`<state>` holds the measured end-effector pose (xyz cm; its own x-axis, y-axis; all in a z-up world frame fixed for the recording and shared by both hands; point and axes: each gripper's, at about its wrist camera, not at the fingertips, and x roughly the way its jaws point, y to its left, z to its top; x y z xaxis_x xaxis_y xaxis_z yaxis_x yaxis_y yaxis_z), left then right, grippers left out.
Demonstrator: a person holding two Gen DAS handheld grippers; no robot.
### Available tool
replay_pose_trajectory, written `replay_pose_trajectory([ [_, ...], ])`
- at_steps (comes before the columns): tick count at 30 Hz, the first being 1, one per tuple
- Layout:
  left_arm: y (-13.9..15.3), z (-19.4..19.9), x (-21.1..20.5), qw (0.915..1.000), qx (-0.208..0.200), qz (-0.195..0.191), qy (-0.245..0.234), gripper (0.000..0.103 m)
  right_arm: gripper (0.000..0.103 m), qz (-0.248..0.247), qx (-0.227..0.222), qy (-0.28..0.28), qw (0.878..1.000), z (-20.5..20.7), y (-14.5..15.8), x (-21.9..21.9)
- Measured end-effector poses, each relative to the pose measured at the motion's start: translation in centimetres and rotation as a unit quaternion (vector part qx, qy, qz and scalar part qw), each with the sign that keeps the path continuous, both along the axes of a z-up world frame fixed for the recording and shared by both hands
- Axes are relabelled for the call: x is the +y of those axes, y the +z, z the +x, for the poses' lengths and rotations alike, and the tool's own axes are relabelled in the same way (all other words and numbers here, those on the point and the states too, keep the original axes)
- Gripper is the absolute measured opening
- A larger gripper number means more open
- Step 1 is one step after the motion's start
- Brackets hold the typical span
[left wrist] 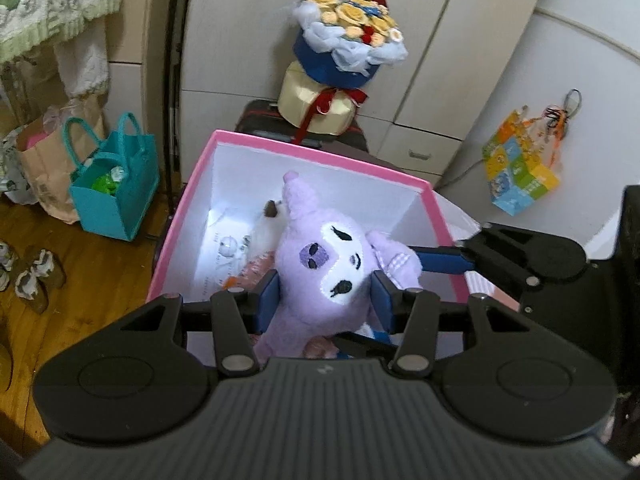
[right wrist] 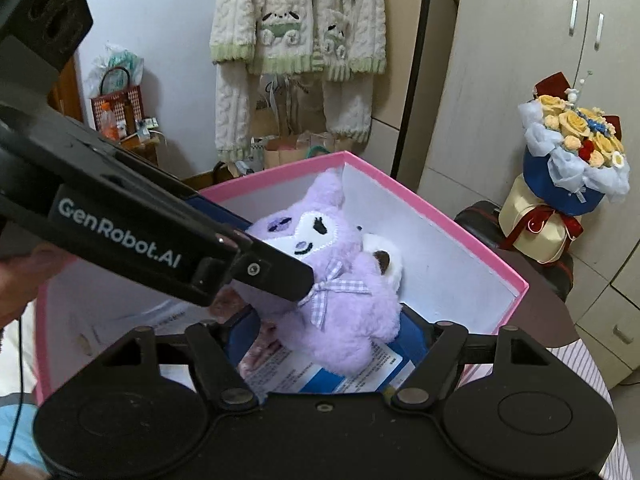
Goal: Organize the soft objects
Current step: 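Lower the lilac plush into the pink box and open the left tool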
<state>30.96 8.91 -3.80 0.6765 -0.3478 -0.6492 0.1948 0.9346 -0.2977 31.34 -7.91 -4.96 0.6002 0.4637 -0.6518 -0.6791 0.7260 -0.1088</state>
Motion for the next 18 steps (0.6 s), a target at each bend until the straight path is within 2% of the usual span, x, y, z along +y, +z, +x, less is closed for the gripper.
replay_pose_trajectory([
  [4, 0.1, -0.8, -0.2, 0.9988, -0.026, 0.037, 0.019, 0.052, 0.082, -0.001, -0.011, -0.003, 1.000, -0.6, -0.2, -0.4],
  [8, 0.7, -2.1, 0.4, 0.9988, -0.039, 0.024, 0.016, 0.055, 0.083, 0.013, -0.028, -0.003, 1.000, -2.6, 0.1, -1.4],
  [11, 1.2, -3.8, 0.6, 0.9977, -0.058, 0.029, 0.020, 0.056, 0.084, 0.030, -0.038, -0.005, 0.999, -4.3, 0.5, -2.3],
  [18, 2.5, -8.1, 0.4, 0.9952, -0.090, 0.037, 0.011, 0.058, 0.084, 0.095, -0.031, -0.029, 0.995, -7.8, 1.3, -4.9],
])
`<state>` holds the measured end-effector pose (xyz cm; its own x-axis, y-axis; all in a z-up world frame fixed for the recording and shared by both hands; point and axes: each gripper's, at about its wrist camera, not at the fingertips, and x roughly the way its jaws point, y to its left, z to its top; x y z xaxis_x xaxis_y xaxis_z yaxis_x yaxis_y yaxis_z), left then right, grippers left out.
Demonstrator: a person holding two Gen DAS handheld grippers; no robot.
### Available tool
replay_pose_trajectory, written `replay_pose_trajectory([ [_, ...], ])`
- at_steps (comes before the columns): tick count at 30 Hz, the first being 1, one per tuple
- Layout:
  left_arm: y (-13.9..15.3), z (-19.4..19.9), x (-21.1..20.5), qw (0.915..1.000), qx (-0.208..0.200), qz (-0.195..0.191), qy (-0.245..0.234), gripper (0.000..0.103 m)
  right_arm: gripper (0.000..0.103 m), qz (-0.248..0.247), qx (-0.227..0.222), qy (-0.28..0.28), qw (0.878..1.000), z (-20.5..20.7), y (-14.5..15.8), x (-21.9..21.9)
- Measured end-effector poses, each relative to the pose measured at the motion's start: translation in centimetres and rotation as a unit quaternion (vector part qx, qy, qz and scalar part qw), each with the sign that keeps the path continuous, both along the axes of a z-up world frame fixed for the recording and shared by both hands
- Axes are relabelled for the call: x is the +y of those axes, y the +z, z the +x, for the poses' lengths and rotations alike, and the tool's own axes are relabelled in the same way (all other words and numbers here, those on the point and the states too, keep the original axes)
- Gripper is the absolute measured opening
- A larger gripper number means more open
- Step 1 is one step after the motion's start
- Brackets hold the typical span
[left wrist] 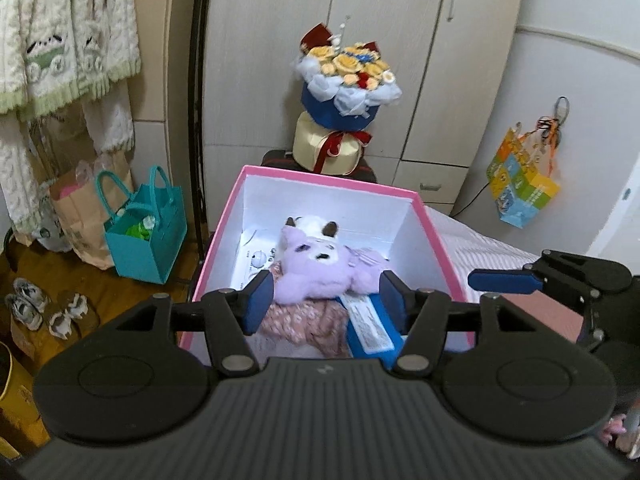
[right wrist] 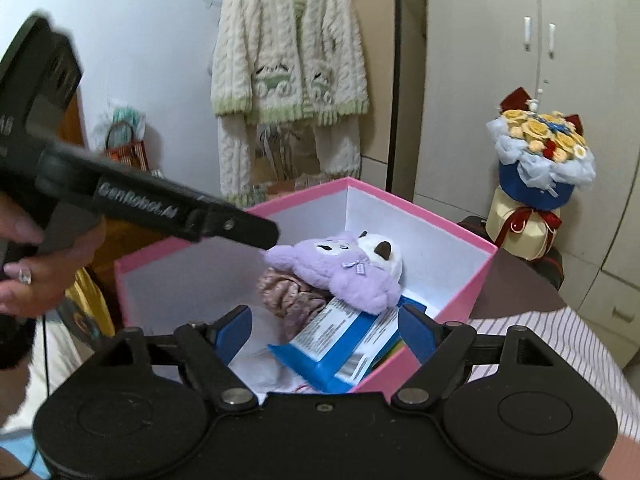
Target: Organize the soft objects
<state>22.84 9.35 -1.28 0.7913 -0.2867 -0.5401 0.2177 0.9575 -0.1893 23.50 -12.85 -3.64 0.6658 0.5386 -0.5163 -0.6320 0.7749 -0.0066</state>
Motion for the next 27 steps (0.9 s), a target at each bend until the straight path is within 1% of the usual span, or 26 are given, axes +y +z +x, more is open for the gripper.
replay_pose_trajectory([
  [2, 0.5, -1.5, -0.4, 0.9999, -0.011, 0.003, -0.009, 0.059, 0.084, 0.015, -0.002, -0.012, 1.000, -1.0, 0.2, -0.7],
  [5, 1.1, -3.6, -1.1, 0.9993, -0.030, 0.009, -0.019, 0.060, 0.084, 0.023, -0.010, -0.028, 0.999, -2.5, 0.6, -1.4],
  [8, 1.8, -5.8, -1.8, 0.9980, -0.054, 0.020, -0.028, 0.061, 0.084, 0.020, -0.024, -0.051, 0.998, -4.0, 0.9, -2.1],
  [11, 2.3, -7.5, -2.4, 0.9967, -0.067, 0.023, -0.040, 0.063, 0.084, 0.007, -0.040, -0.081, 0.996, -5.7, 1.2, -2.8],
  [15, 2.7, -9.8, -3.1, 0.9948, -0.085, 0.030, -0.049, 0.063, 0.084, 0.014, -0.043, -0.102, 0.994, -7.6, 1.7, -4.1],
  [21, 2.9, -12.8, -3.8, 0.9934, -0.095, 0.035, -0.053, 0.064, 0.085, 0.022, -0.053, -0.140, 0.988, -10.7, 2.5, -6.1],
  [26, 2.3, -14.4, -4.8, 0.9936, -0.090, 0.039, -0.057, 0.068, 0.089, 0.032, -0.058, -0.159, 0.985, -13.2, 2.8, -7.4],
  [27, 2.2, -14.6, -5.0, 0.9936, -0.088, 0.041, -0.058, 0.072, 0.090, 0.034, -0.058, -0.162, 0.985, -13.5, 2.8, -7.6],
])
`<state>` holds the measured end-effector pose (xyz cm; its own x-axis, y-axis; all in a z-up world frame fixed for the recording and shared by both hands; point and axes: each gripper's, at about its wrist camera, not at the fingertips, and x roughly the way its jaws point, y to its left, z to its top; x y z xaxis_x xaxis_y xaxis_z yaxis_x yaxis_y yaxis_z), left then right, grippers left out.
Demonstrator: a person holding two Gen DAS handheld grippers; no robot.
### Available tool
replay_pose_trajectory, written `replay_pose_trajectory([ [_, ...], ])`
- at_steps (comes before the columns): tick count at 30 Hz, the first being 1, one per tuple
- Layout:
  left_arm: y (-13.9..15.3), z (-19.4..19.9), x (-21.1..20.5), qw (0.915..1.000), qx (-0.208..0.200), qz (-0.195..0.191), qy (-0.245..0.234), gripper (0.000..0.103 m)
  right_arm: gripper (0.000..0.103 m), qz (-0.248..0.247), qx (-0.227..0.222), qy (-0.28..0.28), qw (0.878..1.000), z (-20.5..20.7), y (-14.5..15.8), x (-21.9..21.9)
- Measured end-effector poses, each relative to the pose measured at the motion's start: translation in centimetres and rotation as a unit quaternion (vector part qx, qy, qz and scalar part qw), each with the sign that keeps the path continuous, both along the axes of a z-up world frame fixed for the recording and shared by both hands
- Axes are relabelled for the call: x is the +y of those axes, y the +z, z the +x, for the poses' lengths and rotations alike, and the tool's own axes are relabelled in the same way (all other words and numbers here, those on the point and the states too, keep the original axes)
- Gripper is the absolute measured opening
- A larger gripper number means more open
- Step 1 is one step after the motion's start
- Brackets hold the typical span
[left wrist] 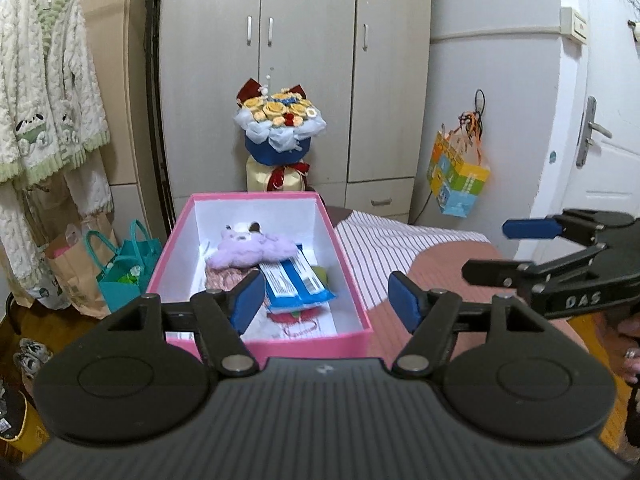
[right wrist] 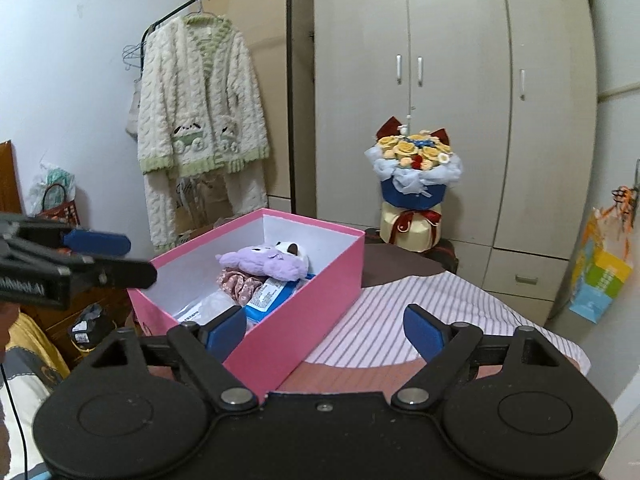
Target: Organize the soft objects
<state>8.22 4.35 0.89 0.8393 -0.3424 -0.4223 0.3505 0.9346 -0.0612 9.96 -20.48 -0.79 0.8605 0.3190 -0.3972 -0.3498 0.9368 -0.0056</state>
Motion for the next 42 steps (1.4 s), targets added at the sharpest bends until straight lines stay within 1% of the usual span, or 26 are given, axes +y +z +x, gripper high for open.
replay_pose_trajectory([
  [1, -0.1, -0.2, -0.1, 1.0000, 0.000, 0.000, 0.001, 0.081, 0.093, 0.003, 0.001, -0.004, 1.000, -0.3, 0.0, -0.2],
  [2, -0.2, -0.4, -0.2, 1.0000, 0.000, -0.002, 0.004, 0.087, 0.097, 0.004, 0.003, -0.011, 1.000, -0.7, 0.0, -0.4],
  [3, -0.4, -0.4, -0.2, 0.9999, 0.002, -0.007, 0.009, 0.098, 0.098, 0.002, 0.010, -0.021, 1.000, -0.8, -0.1, -0.6],
  [4, -0.5, -0.4, -0.2, 0.9998, 0.005, -0.009, 0.016, 0.099, 0.098, -0.002, 0.015, -0.034, 0.999, -0.9, -0.2, -0.8],
  [6, -0.6, -0.3, -0.5, 0.9995, 0.015, 0.001, 0.027, 0.100, 0.099, 0.001, 0.015, -0.054, 0.998, -1.1, -0.3, -1.4],
  [8, -0.6, -0.2, -0.7, 0.9992, 0.022, 0.012, 0.032, 0.100, 0.101, 0.011, 0.023, -0.070, 0.997, -1.2, -0.3, -2.1],
  [10, -0.4, -0.2, -0.9, 0.9987, 0.026, 0.016, 0.041, 0.100, 0.103, 0.011, 0.032, -0.087, 0.996, -1.4, -0.3, -2.5],
  [12, -0.1, -0.5, -1.0, 0.9978, 0.026, 0.017, 0.058, 0.101, 0.103, -0.005, 0.037, -0.121, 0.992, -1.7, -0.1, -2.3],
  [13, 0.0, -0.7, -1.0, 0.9974, 0.021, 0.017, 0.066, 0.103, 0.103, -0.015, 0.033, -0.138, 0.990, -2.1, -0.1, -2.2],
  [15, 0.1, -1.5, -0.9, 0.9977, 0.004, 0.012, 0.067, 0.103, 0.103, -0.035, 0.018, -0.163, 0.986, -3.0, 0.1, -1.6],
  [17, -0.1, -2.1, -1.0, 0.9980, -0.002, 0.007, 0.062, 0.103, 0.103, -0.042, 0.010, -0.160, 0.986, -4.1, 0.2, -1.4],
  [21, -0.8, -3.6, -1.6, 0.9979, -0.012, 0.002, 0.064, 0.103, 0.103, -0.019, 0.002, -0.147, 0.989, -6.3, 0.3, -1.1],
  [23, -1.1, -4.1, -1.9, 0.9976, -0.017, -0.003, 0.067, 0.103, 0.103, -0.014, 0.003, -0.149, 0.989, -6.9, 0.1, -0.9],
  [28, -1.5, -4.9, -2.3, 0.9955, -0.038, 0.009, 0.087, 0.103, 0.103, 0.001, 0.003, -0.171, 0.985, -8.1, -0.3, -1.1],
  [34, -1.8, -4.3, -2.1, 0.9966, -0.030, 0.000, 0.077, 0.103, 0.103, -0.006, -0.006, -0.205, 0.979, -9.0, -0.7, -1.4],
  [37, -1.9, -4.2, -2.0, 0.9967, -0.027, -0.006, 0.076, 0.103, 0.103, -0.011, -0.010, -0.204, 0.979, -9.4, -0.8, -1.3],
  [42, -2.3, -4.4, -2.3, 0.9974, -0.024, -0.002, 0.068, 0.103, 0.103, -0.014, -0.022, -0.211, 0.977, -9.8, -0.9, -1.3],
])
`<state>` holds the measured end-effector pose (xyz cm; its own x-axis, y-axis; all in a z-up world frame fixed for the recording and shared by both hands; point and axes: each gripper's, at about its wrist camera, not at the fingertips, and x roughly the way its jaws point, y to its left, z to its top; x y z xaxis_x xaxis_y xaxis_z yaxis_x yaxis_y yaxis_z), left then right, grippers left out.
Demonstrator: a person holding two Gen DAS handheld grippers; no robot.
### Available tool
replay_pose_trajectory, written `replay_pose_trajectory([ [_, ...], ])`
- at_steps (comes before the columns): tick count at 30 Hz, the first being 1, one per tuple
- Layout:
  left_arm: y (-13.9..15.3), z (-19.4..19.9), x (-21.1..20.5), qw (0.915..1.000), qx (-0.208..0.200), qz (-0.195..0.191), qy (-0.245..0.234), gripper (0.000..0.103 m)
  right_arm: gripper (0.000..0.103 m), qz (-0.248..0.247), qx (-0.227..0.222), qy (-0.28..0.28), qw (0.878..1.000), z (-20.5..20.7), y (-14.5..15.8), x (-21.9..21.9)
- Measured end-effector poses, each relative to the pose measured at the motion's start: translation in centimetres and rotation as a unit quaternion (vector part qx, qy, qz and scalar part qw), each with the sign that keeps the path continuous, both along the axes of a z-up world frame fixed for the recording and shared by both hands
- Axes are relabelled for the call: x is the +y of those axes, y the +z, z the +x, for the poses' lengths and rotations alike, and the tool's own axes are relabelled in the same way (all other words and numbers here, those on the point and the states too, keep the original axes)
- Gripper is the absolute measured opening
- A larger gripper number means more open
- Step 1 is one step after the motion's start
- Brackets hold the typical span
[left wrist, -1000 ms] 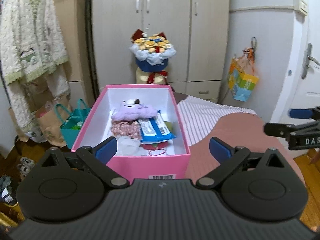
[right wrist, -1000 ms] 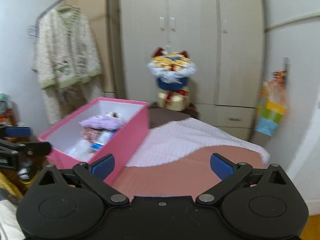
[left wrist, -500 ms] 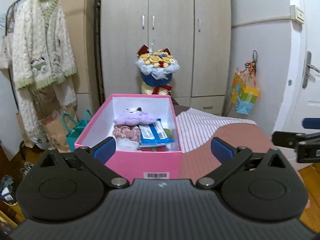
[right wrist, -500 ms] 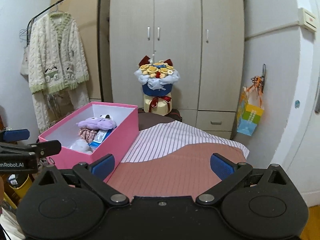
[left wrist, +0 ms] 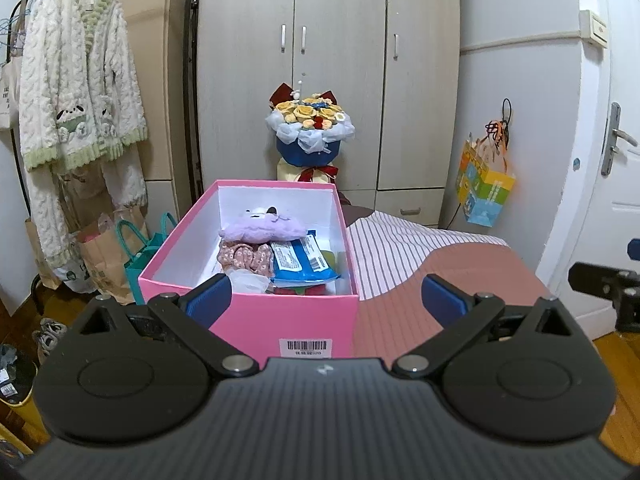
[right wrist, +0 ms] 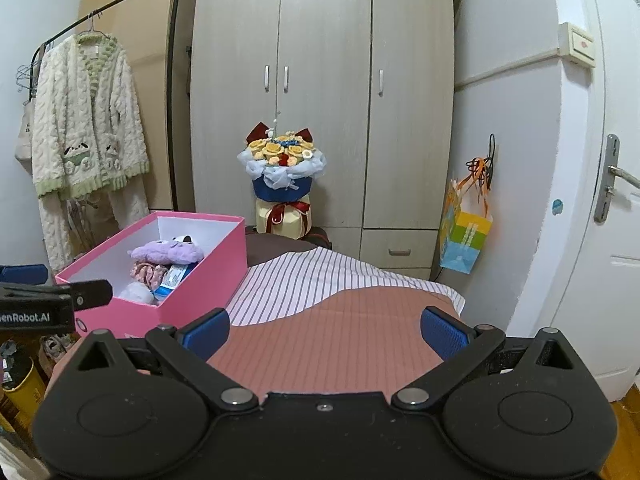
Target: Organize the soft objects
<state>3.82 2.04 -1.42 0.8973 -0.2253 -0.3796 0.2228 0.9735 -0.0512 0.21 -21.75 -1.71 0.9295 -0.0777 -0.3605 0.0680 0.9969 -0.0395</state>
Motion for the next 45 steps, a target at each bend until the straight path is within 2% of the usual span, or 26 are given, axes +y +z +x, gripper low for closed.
replay_pose_trajectory([
  [18, -0.6, -1.3, -0.6, 0.9992, -0.029, 0.027, 0.012, 0.103, 0.103, -0.005, -0.017, -0.021, 1.000, -0.7, -0.5, -0.5],
  [25, -1.4, -1.0, -0.7, 0.9973, -0.038, 0.046, 0.041, 0.103, 0.103, -0.003, -0.022, -0.012, 1.000, -1.2, -0.7, -0.1],
  [28, -1.5, -1.0, -0.6, 0.9973, -0.040, 0.045, 0.041, 0.103, 0.103, -0.002, -0.022, -0.006, 1.000, -1.7, -0.7, 0.4],
  [36, -1.8, -1.7, -0.8, 0.9969, -0.056, 0.048, 0.028, 0.103, 0.103, -0.035, -0.029, -0.032, 0.998, -1.3, -1.3, 0.9],
  [40, -2.0, -2.1, -1.2, 0.9953, -0.074, 0.056, 0.027, 0.103, 0.103, -0.027, -0.026, -0.031, 0.999, -0.9, -1.6, 0.6],
  [45, -2.0, -2.3, -1.5, 0.9963, -0.065, 0.055, 0.013, 0.103, 0.103, -0.029, -0.025, -0.034, 0.999, -0.7, -1.8, 0.5],
])
